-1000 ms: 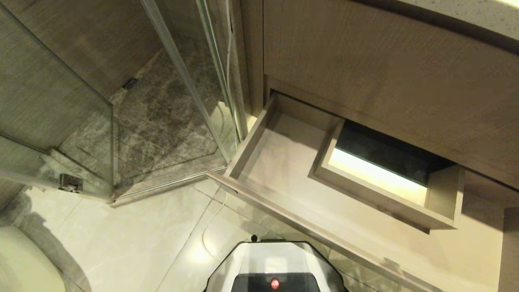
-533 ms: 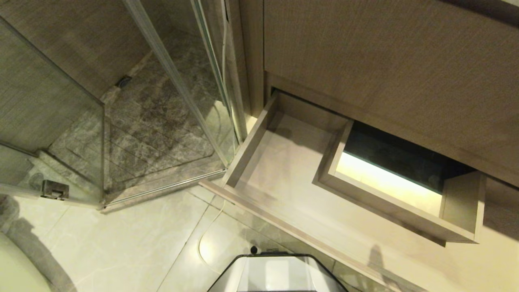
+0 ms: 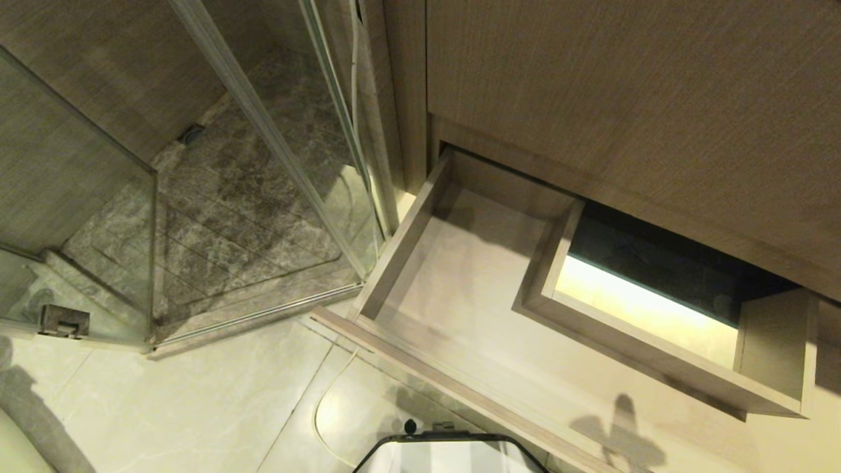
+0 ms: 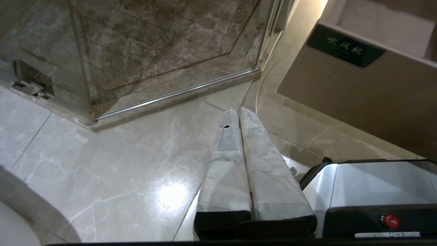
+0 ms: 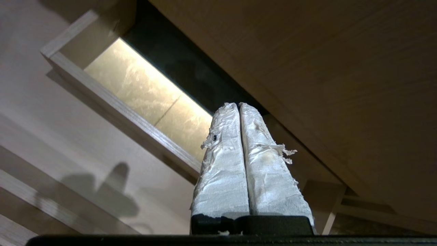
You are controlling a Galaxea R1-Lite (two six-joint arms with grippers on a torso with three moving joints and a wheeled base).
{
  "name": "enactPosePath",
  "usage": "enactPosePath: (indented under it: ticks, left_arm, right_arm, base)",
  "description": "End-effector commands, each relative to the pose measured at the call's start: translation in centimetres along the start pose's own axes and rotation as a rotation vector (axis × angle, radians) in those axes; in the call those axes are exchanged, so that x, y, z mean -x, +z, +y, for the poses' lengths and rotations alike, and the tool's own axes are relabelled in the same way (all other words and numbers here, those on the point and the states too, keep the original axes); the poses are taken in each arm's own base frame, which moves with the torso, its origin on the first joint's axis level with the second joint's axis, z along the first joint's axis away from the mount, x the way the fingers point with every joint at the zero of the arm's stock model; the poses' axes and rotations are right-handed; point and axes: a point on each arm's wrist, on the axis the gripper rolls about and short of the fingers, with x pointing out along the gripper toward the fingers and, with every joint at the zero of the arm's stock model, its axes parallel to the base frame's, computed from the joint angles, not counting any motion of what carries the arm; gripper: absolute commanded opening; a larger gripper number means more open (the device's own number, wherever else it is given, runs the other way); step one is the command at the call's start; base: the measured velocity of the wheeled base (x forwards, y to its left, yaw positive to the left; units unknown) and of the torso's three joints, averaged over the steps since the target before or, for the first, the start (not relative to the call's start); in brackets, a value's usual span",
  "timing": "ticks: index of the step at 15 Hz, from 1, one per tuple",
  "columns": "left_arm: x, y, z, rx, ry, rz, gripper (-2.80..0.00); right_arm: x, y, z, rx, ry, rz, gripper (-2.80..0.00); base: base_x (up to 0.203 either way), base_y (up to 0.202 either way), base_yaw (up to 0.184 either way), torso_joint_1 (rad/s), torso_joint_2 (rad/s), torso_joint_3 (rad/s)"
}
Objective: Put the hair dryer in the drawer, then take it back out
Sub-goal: Close the drawer
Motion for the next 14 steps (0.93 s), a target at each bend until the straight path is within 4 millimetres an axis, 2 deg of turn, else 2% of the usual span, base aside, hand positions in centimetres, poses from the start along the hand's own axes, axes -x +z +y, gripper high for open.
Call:
enactPosePath:
  ticks: [1,6,14]
  left_arm:
    - [-0.01,-0.03,0.00,0.000,0.001,0.000,-2.80]
    - [-0.01,-0.03,0.00,0.000,0.001,0.000,-2.80]
    - [-0.01,-0.03,0.00,0.000,-0.001,0.000,-2.80]
  right_arm:
    - [-0.05,0.08,-0.03,0.004,0.000,-0.001,-2.80]
    - [-0.19,0.04,0.02,-0.001,0.008,0.012,-2.80]
    - [-0.02,-0.04,0.01,-0.002,-0.005,0.011,-2.80]
  base:
    - [0.000,0.000,0.000,0.139,0.06,0.124]
    - [0.001,0.001,-0.020,0.046,0.03,0.072]
    - [0.004,0.008,-0.168,0.024,0.01,0.023]
